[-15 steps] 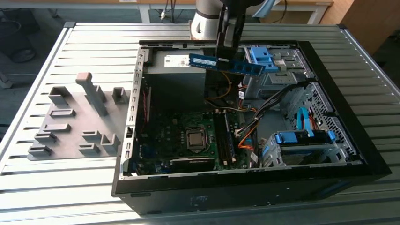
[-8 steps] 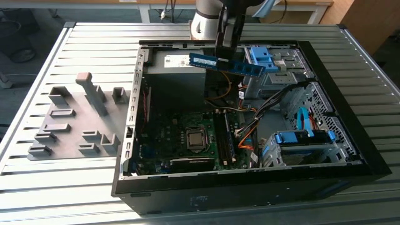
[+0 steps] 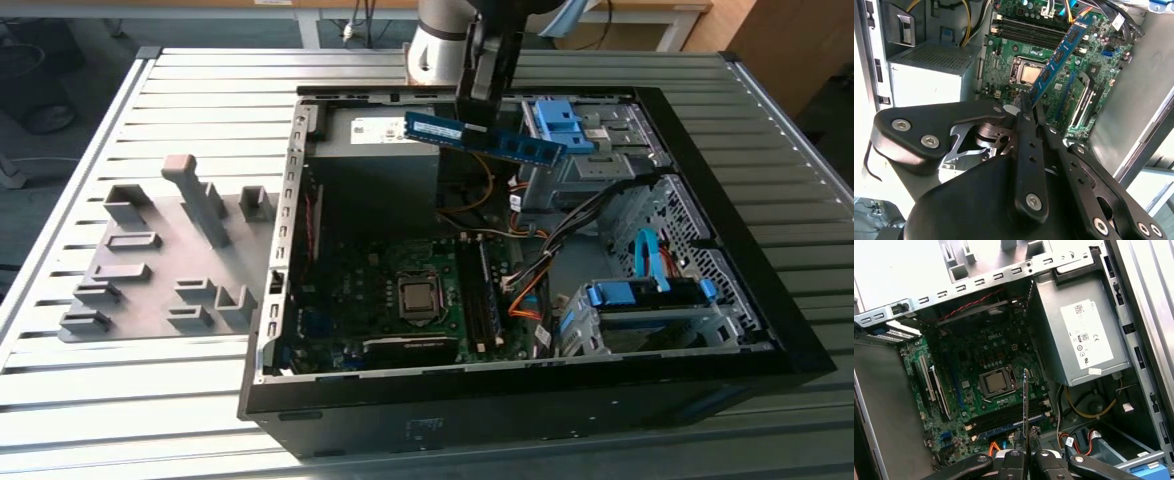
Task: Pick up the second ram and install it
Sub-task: 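Insert the second ram into the second slot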
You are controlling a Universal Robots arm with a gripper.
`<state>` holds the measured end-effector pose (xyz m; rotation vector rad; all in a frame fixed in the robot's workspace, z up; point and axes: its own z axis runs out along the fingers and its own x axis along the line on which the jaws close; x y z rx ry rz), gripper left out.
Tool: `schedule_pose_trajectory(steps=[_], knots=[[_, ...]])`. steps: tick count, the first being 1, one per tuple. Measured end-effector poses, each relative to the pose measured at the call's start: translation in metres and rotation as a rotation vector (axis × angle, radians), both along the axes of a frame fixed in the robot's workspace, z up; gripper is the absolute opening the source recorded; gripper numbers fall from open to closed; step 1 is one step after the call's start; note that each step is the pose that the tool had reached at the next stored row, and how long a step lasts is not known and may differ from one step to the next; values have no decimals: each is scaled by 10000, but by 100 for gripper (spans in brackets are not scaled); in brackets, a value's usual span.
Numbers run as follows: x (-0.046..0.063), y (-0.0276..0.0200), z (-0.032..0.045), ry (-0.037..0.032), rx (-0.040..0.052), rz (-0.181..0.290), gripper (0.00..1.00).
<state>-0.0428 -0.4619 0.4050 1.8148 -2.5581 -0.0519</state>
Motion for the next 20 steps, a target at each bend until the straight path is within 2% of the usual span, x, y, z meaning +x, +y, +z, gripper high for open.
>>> schedule_pose_trajectory(steps=[20], knots=[[0, 0, -6, 0, 0, -755, 14]])
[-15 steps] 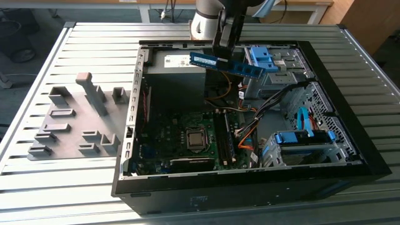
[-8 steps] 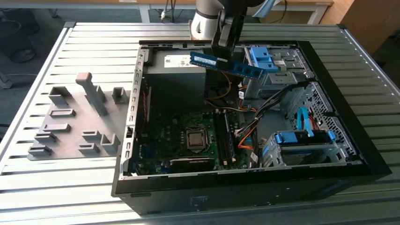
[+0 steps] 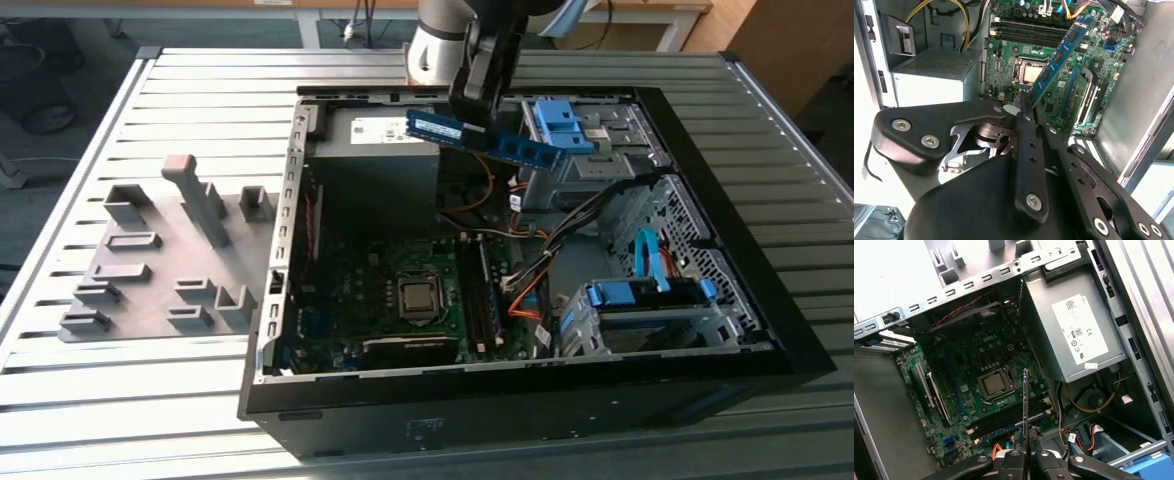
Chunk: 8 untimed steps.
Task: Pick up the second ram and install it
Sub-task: 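Insert the second ram into the second slot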
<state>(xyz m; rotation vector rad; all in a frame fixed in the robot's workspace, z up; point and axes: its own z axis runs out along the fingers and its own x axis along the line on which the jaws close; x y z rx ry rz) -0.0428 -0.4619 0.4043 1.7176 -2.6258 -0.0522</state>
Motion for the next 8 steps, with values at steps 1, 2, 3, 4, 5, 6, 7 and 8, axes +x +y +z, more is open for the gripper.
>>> schedule_pose_trajectory(steps=[1, 2, 3, 4, 5, 6, 7, 8], knots=[[0, 0, 0, 0, 0, -36, 14], [0, 0, 0, 0, 0, -72, 14], [0, 0, 0, 0, 0, -108, 14], [0, 0, -1, 0, -1, -144, 14], [0, 0, -1, 0, 0, -183, 14], [0, 0, -1, 0, 0, -217, 14], [0, 0, -2, 0, 0, -250, 14], [0, 0, -2, 0, 0, -283, 14]])
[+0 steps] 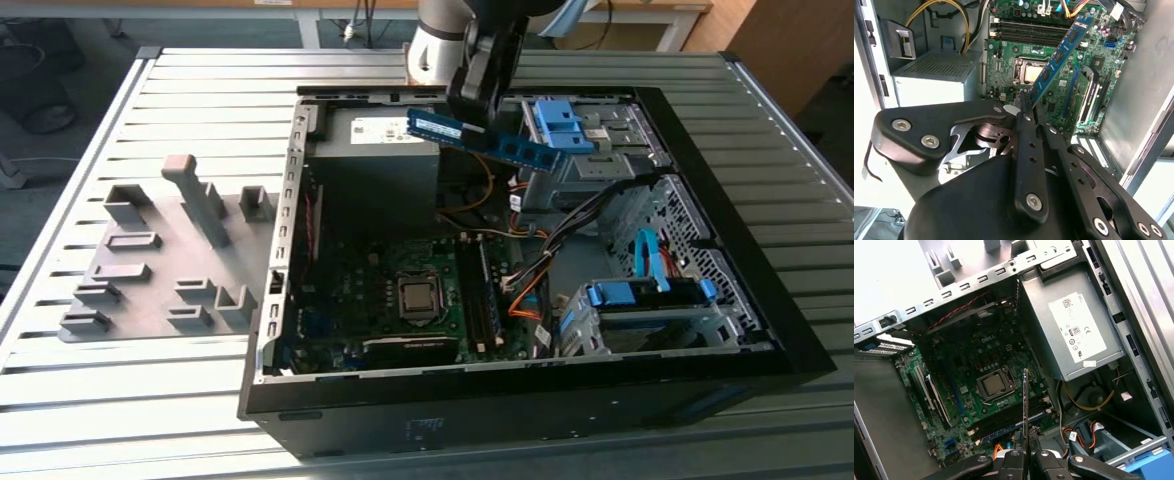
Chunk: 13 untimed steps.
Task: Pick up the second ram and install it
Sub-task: 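Insert the second ram into the second slot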
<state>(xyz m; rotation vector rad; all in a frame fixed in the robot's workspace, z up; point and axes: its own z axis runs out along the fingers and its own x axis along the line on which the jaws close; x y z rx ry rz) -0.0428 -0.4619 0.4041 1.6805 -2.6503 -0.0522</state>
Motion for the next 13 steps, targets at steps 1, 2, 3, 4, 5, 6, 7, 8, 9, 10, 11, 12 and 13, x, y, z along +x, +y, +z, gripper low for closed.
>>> schedule_pose_trajectory(steps=[1, 2, 3, 4, 5, 6, 7, 8, 9, 10, 11, 12, 13], knots=[[0, 0, 0, 0, 0, -32, 14], [0, 0, 0, 0, 0, -61, 14], [0, 0, -1, 0, 0, -90, 14], [0, 0, -1, 0, 0, -123, 14], [0, 0, -1, 0, 0, -153, 14], [0, 0, -1, 0, 0, -184, 14], [0, 0, -2, 0, 0, -213, 14], [0, 0, -2, 0, 0, -243, 14], [0, 0, -2, 0, 0, -270, 14], [0, 0, -2, 0, 0, -301, 14], [0, 0, -3, 0, 0, -332, 14], [0, 0, -3, 0, 0, -363, 14], [0, 0, -3, 0, 0, -396, 14]])
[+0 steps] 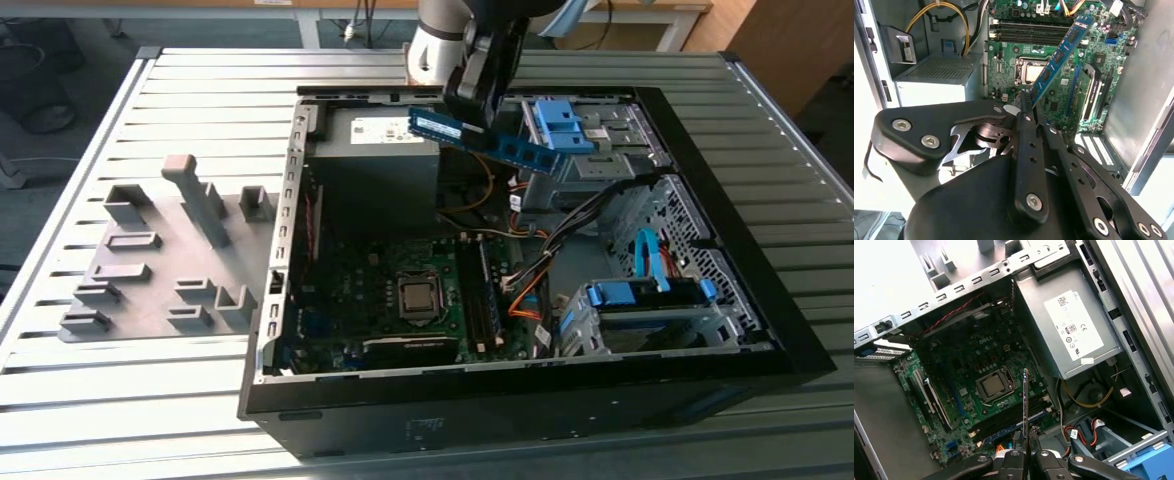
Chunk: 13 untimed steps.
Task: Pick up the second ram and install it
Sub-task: 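Insert the second ram into the second slot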
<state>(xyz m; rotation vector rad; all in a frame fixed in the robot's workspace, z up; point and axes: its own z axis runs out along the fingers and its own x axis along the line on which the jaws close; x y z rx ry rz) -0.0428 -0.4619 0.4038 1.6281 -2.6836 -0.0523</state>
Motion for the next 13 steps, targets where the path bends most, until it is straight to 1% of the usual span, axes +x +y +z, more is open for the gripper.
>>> schedule_pose_trajectory(steps=[9, 13], knots=[[0, 0, -3, 0, 0, -427, 14], [0, 0, -5, 0, 0, -774, 14]])
